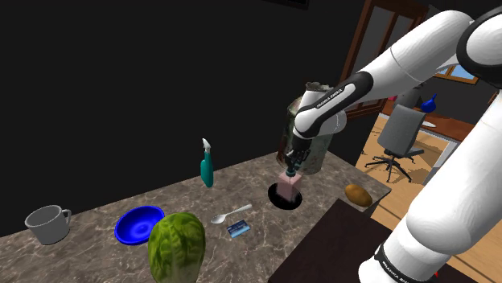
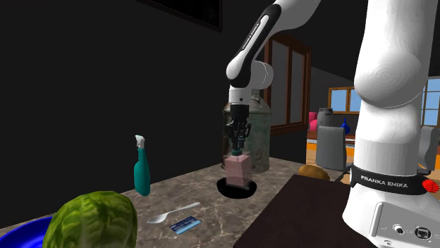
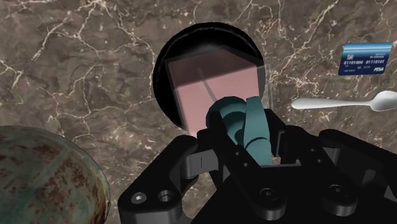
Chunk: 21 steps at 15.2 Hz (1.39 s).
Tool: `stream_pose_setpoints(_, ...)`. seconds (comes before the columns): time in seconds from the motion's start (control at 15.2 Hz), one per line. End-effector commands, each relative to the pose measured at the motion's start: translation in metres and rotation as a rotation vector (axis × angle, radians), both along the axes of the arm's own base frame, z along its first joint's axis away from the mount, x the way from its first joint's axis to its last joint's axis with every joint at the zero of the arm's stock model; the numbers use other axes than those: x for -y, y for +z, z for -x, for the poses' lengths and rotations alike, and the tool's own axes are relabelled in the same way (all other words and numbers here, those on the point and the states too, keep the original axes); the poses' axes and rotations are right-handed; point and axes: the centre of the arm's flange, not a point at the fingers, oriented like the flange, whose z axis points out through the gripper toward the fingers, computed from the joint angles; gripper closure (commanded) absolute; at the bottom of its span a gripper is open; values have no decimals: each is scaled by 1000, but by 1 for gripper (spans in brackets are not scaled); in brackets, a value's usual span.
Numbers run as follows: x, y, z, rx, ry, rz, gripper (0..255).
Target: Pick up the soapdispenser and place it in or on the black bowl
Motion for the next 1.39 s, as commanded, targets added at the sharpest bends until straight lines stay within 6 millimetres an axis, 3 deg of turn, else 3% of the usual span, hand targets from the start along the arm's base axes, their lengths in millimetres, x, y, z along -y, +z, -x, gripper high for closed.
stream_pose_setpoints(0.0, 0, 0, 0, 0, 0, 0, 255)
stream_pose_setpoints(0.2, 0, 0, 0, 0, 0, 0, 255)
stream_pose_setpoints(0.26, 0, 0, 0, 0, 0, 0, 0)
stream_pose_setpoints(0.59, 0, 0, 0, 0, 0, 0, 0)
stream_pose_setpoints(0.86, 2, 50, 1, 0, 0, 0, 0)
stream_pose_setpoints(1.32, 2, 50, 1, 0, 0, 0, 0)
